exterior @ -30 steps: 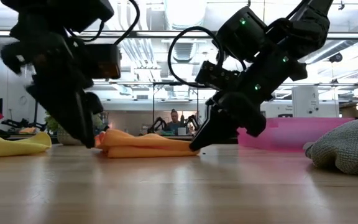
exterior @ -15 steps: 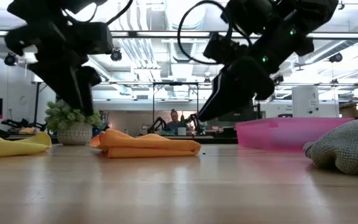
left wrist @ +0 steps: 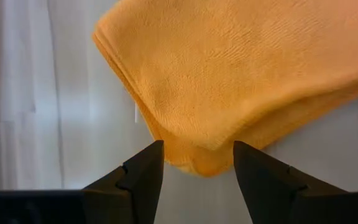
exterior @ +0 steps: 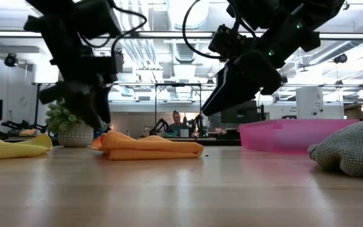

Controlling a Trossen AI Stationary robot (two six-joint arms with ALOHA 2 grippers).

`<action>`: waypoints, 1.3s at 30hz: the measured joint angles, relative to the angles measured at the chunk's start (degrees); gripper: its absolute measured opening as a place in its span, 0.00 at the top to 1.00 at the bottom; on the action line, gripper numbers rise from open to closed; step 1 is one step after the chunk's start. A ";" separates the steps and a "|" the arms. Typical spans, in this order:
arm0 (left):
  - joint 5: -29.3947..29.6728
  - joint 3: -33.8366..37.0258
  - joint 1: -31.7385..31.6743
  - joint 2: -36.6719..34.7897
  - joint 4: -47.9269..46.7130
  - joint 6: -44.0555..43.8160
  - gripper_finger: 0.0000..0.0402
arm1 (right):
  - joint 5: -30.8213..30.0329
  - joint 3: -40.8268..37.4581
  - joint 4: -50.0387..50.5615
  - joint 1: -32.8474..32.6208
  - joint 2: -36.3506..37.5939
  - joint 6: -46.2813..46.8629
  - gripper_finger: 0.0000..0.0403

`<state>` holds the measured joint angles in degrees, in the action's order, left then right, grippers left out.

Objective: Fold microfiber towels
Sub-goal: Fold the orange microfiber cloth

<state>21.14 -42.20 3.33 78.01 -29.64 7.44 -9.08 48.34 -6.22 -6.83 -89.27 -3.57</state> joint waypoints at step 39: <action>5.35 -3.85 -0.70 6.34 -1.13 8.03 0.96 | -0.13 -0.11 -2.23 0.39 -0.04 1.32 0.54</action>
<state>26.49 -46.04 2.63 84.34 -30.76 15.47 -9.21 48.23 -8.45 -6.44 -89.32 -2.26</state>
